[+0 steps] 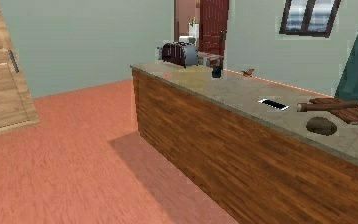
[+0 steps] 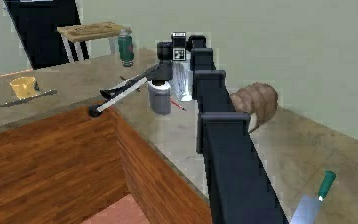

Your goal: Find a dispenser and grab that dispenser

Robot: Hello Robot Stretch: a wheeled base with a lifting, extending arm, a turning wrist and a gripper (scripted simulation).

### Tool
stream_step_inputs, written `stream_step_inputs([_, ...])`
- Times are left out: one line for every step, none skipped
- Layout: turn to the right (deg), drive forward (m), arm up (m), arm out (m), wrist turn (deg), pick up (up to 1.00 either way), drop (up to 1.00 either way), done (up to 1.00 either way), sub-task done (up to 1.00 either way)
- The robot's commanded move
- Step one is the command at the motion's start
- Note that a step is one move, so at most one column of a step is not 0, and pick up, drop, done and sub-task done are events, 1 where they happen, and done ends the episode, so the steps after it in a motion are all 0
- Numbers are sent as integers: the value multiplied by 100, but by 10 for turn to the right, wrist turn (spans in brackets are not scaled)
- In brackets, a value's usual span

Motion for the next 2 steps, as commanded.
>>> stream_step_inputs([0,0,0,0,450,0,0,0,0])
stream_step_inputs([0,0,0,0,360,0,0,0,0])
